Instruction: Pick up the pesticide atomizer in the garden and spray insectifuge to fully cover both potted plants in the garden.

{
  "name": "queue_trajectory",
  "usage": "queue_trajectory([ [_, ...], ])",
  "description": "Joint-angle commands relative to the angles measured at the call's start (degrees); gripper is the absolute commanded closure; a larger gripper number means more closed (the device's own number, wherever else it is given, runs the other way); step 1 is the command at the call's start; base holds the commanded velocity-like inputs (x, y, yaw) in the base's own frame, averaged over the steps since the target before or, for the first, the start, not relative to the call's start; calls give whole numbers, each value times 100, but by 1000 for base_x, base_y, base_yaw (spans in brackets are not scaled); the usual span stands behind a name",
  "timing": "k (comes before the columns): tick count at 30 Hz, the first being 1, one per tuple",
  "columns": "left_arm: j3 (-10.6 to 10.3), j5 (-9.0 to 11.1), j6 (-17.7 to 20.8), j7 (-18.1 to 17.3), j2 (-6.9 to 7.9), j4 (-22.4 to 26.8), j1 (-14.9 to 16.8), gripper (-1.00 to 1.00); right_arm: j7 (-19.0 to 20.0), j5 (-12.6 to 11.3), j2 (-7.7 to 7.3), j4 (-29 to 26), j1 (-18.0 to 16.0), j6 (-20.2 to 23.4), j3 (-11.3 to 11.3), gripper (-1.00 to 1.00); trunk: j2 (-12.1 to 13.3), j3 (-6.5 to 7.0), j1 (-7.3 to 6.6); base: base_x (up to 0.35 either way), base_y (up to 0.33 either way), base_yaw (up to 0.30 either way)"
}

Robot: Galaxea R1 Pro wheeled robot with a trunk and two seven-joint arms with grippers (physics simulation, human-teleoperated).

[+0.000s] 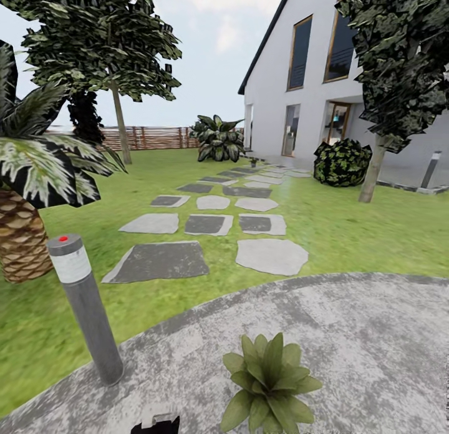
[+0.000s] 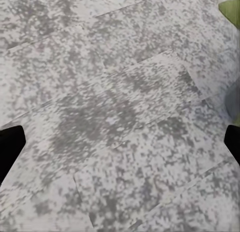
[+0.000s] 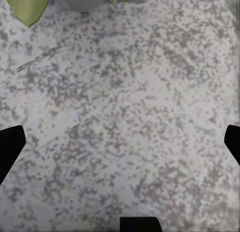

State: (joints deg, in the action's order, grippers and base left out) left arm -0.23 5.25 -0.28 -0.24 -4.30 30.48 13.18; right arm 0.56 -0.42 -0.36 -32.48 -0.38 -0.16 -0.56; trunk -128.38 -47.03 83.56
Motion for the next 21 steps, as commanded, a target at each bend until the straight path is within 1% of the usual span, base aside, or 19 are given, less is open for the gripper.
queue_trajectory([
  [1, -3, 55, -3, -2, 0, 1, 1, -100, 6, -5, 1, -1, -4, -2, -6, -100, -2, -2, -1, 0, 162, -252],
  [5, -3, 55, -4, -2, 0, 1, 1, -100, 6, -3, 1, -2, -1, -2, -6, -100, -2, 11, -1, 0, 73, -252],
  [15, -3, 55, -5, -2, 0, 1, 1, -100, 6, -5, 1, -1, 0, -2, -6, -100, -2, 44, -1, 0, 14, -246],
  [18, -3, 55, -6, -2, 0, 1, 1, -100, -8, -3, 1, 2, 1, -2, -6, -100, -2, 48, -1, 0, 140, -71],
  [21, -3, 55, -6, -2, 0, 1, 1, -100, -17, -3, 1, 2, -1, -2, -6, -100, -2, 48, -1, 0, 40, -14],
])
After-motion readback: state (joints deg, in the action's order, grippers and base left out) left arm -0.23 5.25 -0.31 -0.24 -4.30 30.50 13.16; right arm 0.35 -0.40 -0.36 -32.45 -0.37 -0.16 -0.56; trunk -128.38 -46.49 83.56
